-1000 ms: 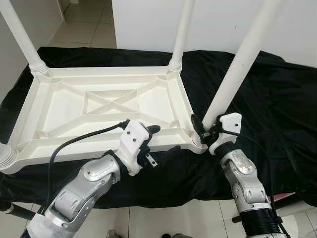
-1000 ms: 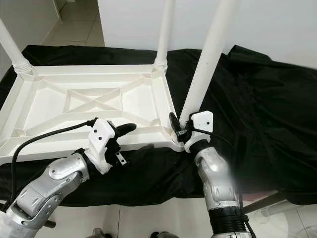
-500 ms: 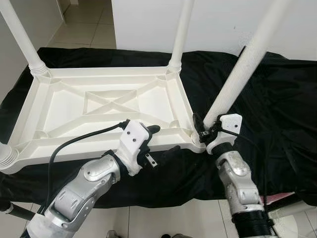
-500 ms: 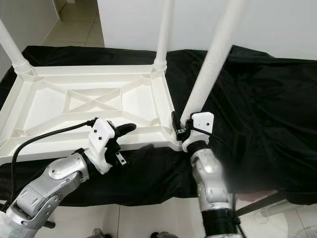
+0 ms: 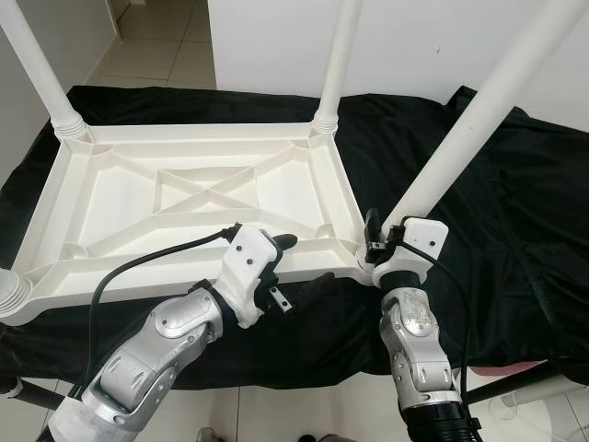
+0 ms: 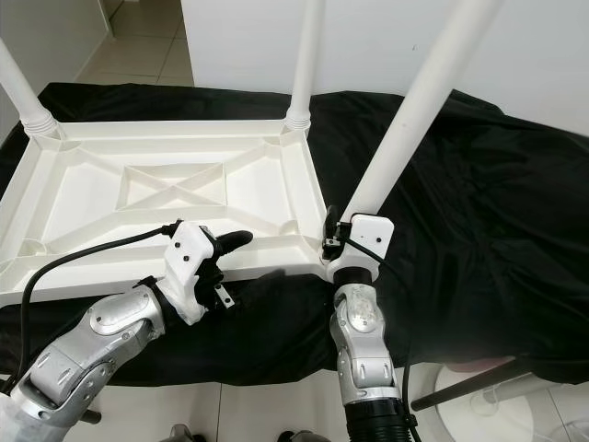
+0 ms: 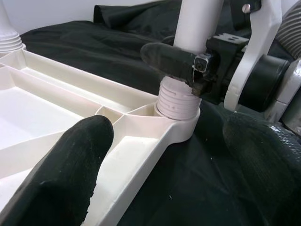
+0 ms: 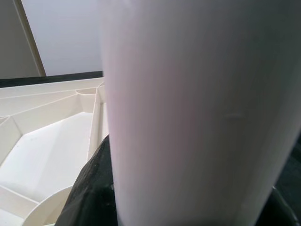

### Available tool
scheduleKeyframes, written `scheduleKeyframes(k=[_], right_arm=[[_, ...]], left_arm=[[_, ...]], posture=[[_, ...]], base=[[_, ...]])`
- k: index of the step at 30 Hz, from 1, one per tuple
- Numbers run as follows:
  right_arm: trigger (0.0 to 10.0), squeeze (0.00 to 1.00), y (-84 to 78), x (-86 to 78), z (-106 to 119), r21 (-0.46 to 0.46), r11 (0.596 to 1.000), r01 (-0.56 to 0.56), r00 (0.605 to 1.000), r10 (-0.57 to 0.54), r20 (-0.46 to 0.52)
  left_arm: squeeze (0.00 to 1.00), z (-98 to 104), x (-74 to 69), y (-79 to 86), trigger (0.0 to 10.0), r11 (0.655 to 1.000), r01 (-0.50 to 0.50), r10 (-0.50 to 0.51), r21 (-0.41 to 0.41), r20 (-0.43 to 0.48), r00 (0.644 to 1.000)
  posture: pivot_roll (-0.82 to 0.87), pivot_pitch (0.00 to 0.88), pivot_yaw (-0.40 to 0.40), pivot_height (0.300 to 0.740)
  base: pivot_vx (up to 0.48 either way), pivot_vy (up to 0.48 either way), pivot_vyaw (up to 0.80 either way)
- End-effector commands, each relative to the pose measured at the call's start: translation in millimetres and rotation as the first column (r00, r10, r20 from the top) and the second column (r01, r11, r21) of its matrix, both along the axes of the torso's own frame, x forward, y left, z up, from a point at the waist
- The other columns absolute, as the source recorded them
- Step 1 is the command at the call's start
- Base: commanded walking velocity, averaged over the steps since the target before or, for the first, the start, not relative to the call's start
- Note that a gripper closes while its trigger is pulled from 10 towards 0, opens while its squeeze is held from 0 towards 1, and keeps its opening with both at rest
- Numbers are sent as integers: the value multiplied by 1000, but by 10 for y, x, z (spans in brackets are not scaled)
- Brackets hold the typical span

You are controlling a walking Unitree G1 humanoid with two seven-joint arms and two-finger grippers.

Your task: Building children table

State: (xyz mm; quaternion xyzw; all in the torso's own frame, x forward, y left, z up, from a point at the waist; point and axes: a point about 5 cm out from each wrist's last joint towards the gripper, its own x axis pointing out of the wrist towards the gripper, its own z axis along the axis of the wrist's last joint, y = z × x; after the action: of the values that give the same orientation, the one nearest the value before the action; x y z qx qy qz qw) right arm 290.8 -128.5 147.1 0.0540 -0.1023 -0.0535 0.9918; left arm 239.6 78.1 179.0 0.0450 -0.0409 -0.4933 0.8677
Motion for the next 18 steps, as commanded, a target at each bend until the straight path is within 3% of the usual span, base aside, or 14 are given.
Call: scheduleKeyframes(k=[1,7,13,18], right_arm=[[10000,0,-6,-61,-376,22,999,40,980,-34,-197],[10000,0,26,-40,-344,26,999,29,981,-23,-195],[10000,0,-4,22,-134,-17,999,28,993,-30,-114],[10000,0,-46,50,41,1,999,48,997,-48,-63]], left_arm=[[0,-18,-100,-50,10000,989,143,-143,26,-5,990],[0,-21,-106,-48,10000,989,147,-147,31,-6,989],[0,-60,-143,-24,10000,984,167,-166,60,-19,986],[0,-80,-132,44,10000,981,170,-169,98,-12,986]], posture=[[-1,112,-48,740],[3,104,-53,740],[7,97,-55,740],[10,93,-61,740]], base=[[0,0,0],[0,0,0],[0,0,0],[0,0,0]])
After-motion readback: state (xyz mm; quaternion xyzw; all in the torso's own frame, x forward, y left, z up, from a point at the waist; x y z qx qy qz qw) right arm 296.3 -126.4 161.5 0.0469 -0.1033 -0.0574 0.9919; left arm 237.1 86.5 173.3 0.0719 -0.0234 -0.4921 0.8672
